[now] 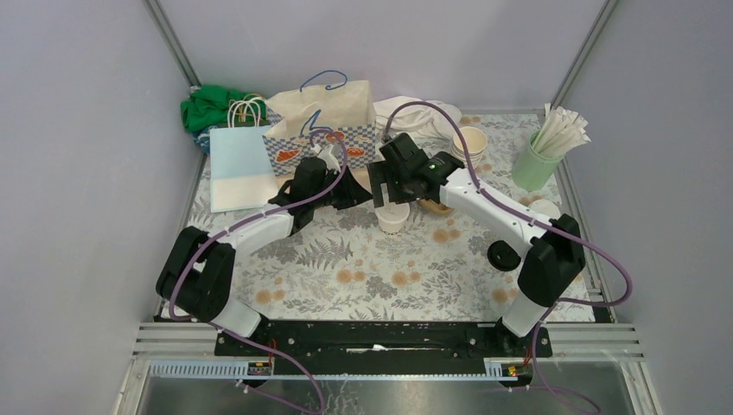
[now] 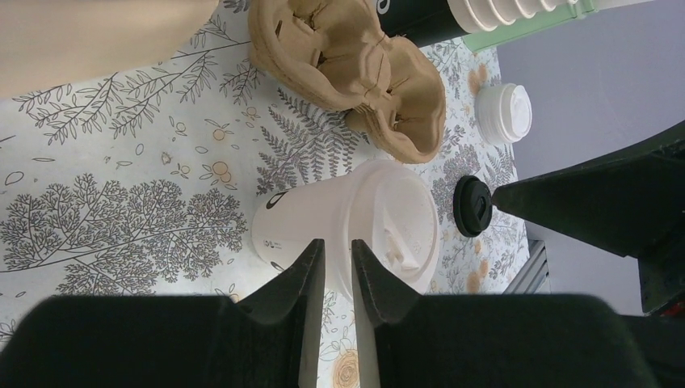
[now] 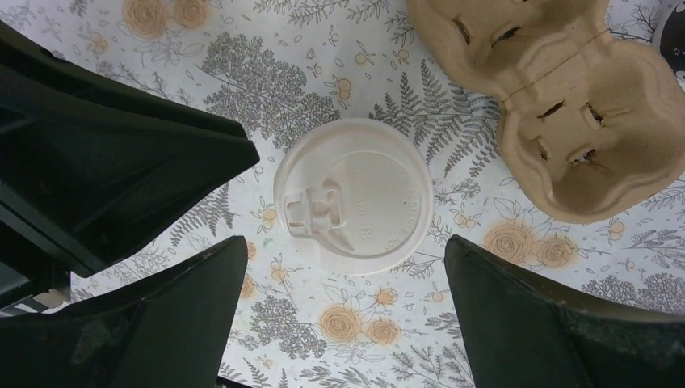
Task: Pack the takeout coffee
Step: Close the cup lid on the coffee cup.
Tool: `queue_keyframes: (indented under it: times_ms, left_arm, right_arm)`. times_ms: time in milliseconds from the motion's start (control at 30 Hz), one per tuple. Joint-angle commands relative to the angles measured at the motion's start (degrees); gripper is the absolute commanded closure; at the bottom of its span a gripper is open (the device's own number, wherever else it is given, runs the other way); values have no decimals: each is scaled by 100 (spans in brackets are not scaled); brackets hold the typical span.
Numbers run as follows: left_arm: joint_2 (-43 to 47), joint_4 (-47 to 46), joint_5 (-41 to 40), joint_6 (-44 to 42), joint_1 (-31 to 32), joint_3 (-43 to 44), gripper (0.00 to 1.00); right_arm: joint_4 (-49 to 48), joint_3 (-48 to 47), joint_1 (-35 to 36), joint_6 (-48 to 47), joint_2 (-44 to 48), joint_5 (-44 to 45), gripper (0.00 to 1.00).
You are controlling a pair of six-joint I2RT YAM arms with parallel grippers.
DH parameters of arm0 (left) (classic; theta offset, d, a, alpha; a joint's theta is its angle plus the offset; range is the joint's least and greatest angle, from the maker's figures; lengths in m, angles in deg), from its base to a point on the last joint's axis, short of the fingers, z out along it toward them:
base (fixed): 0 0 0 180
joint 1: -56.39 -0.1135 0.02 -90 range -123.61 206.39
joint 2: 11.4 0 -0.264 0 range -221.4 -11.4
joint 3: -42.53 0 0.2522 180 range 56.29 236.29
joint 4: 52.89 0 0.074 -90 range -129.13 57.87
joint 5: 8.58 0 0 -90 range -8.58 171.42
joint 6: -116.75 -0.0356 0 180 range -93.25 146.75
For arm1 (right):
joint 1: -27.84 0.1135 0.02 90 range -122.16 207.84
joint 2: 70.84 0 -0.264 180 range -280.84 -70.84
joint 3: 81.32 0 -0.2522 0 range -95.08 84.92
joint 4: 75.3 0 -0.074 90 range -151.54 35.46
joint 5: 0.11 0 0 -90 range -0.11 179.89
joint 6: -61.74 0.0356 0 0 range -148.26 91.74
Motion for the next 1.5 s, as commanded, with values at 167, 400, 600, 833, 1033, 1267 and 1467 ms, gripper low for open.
queue_keyframes:
  times_ms: [167, 400, 600, 833, 1033, 1267, 1467]
  left_arm:
    - [215, -412, -196, 64, -101, -171, 78]
    - [432, -401, -426, 103, -237, -445, 78]
    - [526, -433, -421, 97, -302, -570, 78]
    - [483, -470, -349, 95, -320, -597, 78]
    - [428, -492, -261, 96, -327, -580, 78]
    - [298, -607, -64, 122, -320, -570, 78]
    - [126, -862, 432, 163, -320, -556, 75]
  right_arm:
    - [504, -552, 225, -115, -445, 353, 3]
    - [451, -568, 239, -70, -606, 371, 6]
    - [493, -646, 247, -70, -753, 356, 6]
    - [525, -647, 251, -20, -868, 374, 13]
    - [543, -644, 250, -18, -907, 396, 14]
    - [614, -664, 256, -44, -1017, 386, 11]
    - [630, -669, 246, -70, -1085, 293, 11]
